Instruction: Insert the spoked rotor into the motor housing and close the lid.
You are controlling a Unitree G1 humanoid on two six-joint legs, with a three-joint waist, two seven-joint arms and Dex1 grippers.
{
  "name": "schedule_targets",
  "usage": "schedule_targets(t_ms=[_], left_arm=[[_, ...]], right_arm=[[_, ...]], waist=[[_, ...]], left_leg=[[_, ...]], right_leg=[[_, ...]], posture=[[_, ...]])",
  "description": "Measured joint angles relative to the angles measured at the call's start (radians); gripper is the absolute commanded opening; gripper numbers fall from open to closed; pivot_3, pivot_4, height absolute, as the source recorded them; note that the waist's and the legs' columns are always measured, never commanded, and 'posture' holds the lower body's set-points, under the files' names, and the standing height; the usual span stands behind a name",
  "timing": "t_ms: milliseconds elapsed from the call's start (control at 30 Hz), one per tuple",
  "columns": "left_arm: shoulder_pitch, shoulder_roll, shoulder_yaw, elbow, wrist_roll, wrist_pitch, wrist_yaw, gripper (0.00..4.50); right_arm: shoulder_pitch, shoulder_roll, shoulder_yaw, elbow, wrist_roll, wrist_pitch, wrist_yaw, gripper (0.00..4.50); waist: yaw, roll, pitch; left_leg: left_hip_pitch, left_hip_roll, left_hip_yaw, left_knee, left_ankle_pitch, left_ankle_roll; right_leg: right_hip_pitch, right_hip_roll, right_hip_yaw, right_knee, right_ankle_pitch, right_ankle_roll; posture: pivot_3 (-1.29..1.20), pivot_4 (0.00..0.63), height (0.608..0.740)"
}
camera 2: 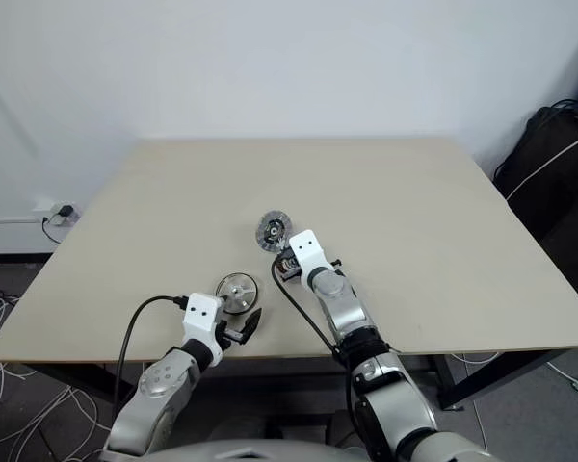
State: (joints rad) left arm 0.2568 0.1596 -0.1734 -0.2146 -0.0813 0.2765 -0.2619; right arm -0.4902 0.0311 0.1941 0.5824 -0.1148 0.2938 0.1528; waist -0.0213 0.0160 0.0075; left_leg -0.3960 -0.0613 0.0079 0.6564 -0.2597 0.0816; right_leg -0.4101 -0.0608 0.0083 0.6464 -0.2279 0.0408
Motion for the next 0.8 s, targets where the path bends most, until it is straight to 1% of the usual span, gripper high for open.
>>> schedule_targets(t_ms=[567, 800], left_arm=[[-0.002, -0.001, 0.001, 0.005, 0.0, -0.001, -0.001, 4.5], [-0.005, -0.002, 0.001, 0.012, 0.0, -0.002, -0.002, 4.5]], right_arm=[[0.003, 0.002, 0.028, -0.007, 0.002, 0.038, 0.092, 0.02], [0.034, -0.003, 0.03, -0.056, 0.009, 0.042, 0.109, 0.02]], waist=[[0.0, 0.0, 0.0], [0.0, 0.0, 0.0]], left_leg=[[0.0, 0.0, 0.0, 0.0, 0.0, 0.0], [0.0, 0.0, 0.0, 0.0, 0.0, 0.0]], right_leg=[[0.0, 0.0, 0.0, 0.0, 0.0, 0.0], [0.0, 0.0, 0.0, 0.0, 0.0, 0.0]], posture=[[0.0, 0.0, 0.74], [0.0, 0.0, 0.74]])
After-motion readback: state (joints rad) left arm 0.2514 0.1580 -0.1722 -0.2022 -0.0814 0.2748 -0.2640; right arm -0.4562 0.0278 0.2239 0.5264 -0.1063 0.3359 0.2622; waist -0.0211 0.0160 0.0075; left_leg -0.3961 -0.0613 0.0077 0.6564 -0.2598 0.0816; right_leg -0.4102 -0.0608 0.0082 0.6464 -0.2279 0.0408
